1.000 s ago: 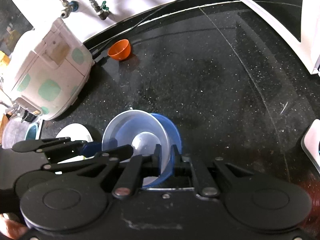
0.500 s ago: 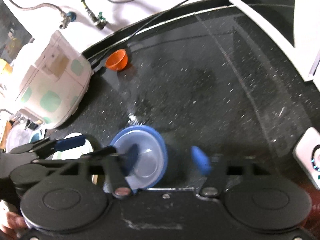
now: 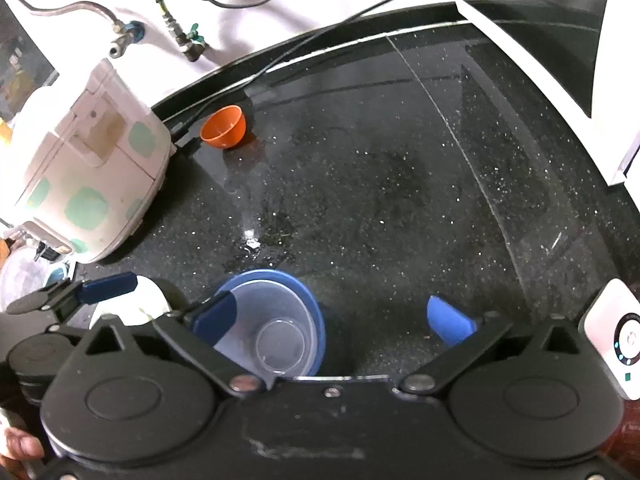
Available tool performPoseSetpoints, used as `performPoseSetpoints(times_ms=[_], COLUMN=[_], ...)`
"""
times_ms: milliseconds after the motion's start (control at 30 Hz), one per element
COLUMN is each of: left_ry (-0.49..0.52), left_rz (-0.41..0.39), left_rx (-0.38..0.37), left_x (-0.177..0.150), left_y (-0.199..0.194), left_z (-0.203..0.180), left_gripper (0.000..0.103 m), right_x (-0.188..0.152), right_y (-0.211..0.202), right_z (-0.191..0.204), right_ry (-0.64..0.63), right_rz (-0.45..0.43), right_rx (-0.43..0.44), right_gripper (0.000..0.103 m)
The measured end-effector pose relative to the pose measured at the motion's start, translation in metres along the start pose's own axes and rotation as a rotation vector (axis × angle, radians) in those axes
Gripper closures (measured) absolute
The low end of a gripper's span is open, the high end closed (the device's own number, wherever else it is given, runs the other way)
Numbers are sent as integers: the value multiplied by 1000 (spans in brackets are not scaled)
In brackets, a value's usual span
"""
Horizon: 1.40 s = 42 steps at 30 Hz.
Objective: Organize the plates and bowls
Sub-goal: 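Open the right gripper to release the clear bowl inside the blue bowl, then move the right gripper to the orange bowl and close on its rim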
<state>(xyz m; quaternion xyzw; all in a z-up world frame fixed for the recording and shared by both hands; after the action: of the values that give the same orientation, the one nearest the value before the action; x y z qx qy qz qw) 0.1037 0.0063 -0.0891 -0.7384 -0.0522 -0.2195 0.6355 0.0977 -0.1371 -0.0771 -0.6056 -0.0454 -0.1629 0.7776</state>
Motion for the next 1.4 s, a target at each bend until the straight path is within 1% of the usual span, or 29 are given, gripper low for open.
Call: performPoseSetpoints(times_ms=[167,333,567,800,967,1033,1100,1133,1200,1233,1300,1333,1400], left_ry=[-57,-124,-216,-336,-390,-411,-426,-430,-436,-439,-446,-449,-457], left_rz=[-10,-44,-51,-83,-108,-124,-139,-143,-146,-143,-145,-145,-148], left_rx=[14,25,46,69,88,99,110,115,125,129,140,143,145], left_x=[9,23,35,51,58,60,63,65,68,71,76,77,81], left_y=[3,6,20,30,36,38,40,41,45,46,50,51,54], left_z=[15,26,31,46,53,56,58,60,61,62,65,66,68], left_gripper=[0,0,0,0,0,0,0,0,0,0,1,1,3], right_x=[13,33,60,98,123,132,142,148,157,163,173,179,188], right_y=[3,7,20,33,47,53,59,64,71,75,82,86,95], right_z=[1,6,24,39,50,54,59,62,68,71,78,82,89], right_ry=[11,11,-32,-68,-95,-110,-126,-132,-143,-148,-160,-170,-188], right_rz=[-12,-31,-41,-58,-56,-60,-55,-51,-42,-37,-29,-25,-16], right_rx=[2,9,17,36,59,64,69,76,92,99,111,116,125], right_gripper=[0,0,0,0,0,3,9,11,19,20,27,29,40])
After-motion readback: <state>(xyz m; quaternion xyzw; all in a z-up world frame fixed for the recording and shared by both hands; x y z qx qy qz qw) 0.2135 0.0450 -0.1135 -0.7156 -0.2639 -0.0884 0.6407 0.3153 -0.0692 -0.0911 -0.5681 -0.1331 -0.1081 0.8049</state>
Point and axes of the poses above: each gripper's, at about its wrist camera, not at the fingertips, and y roughly the way its jaws point, z to its left, x to its top, the point moved 7 cm from there along y, roughly the way its jaws point, and after that the axes turned 13 degrees about z, right-handed, at the moved point
